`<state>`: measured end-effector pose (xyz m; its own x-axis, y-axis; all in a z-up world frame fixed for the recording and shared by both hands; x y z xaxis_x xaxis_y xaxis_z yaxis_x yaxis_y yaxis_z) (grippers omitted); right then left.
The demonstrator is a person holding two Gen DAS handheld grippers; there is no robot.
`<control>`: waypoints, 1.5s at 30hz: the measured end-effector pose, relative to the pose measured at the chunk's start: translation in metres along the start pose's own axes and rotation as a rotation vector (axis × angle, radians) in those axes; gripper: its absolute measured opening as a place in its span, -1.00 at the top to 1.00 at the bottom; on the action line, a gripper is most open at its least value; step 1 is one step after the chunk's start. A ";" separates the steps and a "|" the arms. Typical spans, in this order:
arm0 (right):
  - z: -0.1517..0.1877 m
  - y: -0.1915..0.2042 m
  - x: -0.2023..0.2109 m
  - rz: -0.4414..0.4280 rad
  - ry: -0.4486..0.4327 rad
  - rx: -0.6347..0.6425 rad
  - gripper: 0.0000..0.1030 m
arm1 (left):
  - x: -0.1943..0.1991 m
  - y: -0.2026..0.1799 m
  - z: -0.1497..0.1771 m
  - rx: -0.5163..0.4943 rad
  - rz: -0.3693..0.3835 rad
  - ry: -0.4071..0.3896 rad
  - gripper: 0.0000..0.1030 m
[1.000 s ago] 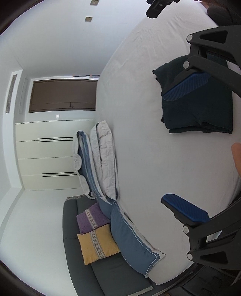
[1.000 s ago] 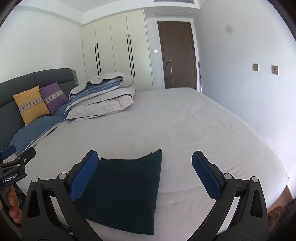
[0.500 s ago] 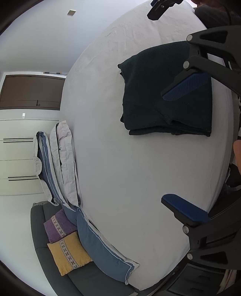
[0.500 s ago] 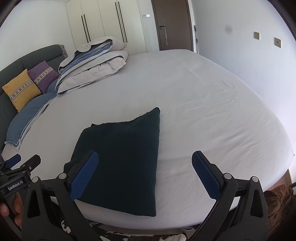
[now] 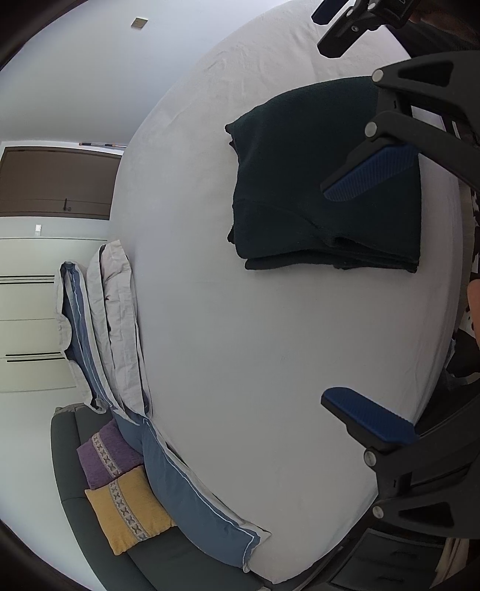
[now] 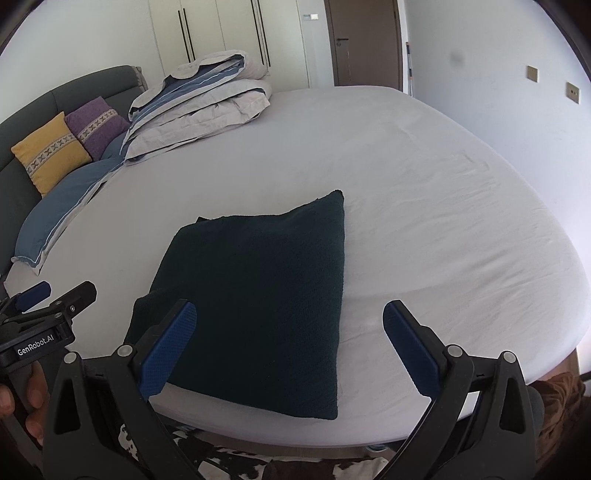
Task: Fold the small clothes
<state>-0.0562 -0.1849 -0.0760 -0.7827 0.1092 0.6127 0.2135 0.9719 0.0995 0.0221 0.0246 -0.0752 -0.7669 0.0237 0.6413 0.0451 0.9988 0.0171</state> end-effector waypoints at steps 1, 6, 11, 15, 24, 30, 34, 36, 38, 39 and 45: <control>0.000 0.001 0.000 0.000 0.002 0.001 -0.99 | 0.000 0.000 0.000 0.000 0.001 0.001 -1.00; -0.001 0.000 -0.004 0.006 0.013 -0.003 -0.99 | -0.002 -0.001 0.003 -0.003 0.008 0.010 -1.00; 0.000 -0.001 -0.007 0.012 0.022 -0.010 -0.99 | -0.002 -0.003 0.006 -0.009 0.009 0.016 -1.00; 0.002 -0.001 -0.009 0.016 0.032 -0.017 -0.99 | -0.004 -0.003 0.007 -0.009 0.007 0.024 -1.00; 0.007 -0.001 -0.014 0.020 0.043 -0.023 -0.99 | -0.009 -0.006 0.011 -0.018 0.003 0.040 -1.00; 0.008 -0.001 -0.015 0.027 0.046 -0.029 -0.99 | -0.010 -0.009 0.013 -0.023 0.007 0.046 -1.00; 0.009 -0.001 -0.015 0.031 0.047 -0.031 -0.99 | -0.009 -0.010 0.014 -0.025 0.010 0.047 -1.00; 0.009 -0.001 -0.015 0.030 0.047 -0.030 -0.99 | -0.008 -0.010 0.014 -0.025 0.010 0.048 -1.00; 0.009 -0.001 -0.015 0.032 0.047 -0.029 -0.99 | -0.008 -0.010 0.014 -0.024 0.010 0.048 -1.00; 0.009 0.000 -0.014 0.032 0.046 -0.029 -0.99 | -0.008 -0.010 0.014 -0.024 0.011 0.048 -1.00; 0.010 0.001 -0.014 0.033 0.046 -0.027 -0.99 | -0.008 -0.010 0.014 -0.024 0.013 0.050 -1.00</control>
<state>-0.0509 -0.1831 -0.0916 -0.7476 0.1306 0.6512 0.2549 0.9618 0.0997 0.0186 0.0149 -0.0914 -0.7335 0.0337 0.6789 0.0708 0.9971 0.0270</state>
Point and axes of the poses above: each gripper's, at about its wrist camera, not at the fingertips, and x roughly against the way its jaws point, y to its left, z to its underside, the point moved 8 cm from there along -x, roughly the way its jaws point, and after that the axes turned 6 degrees about -y, right-handed, at the moved point
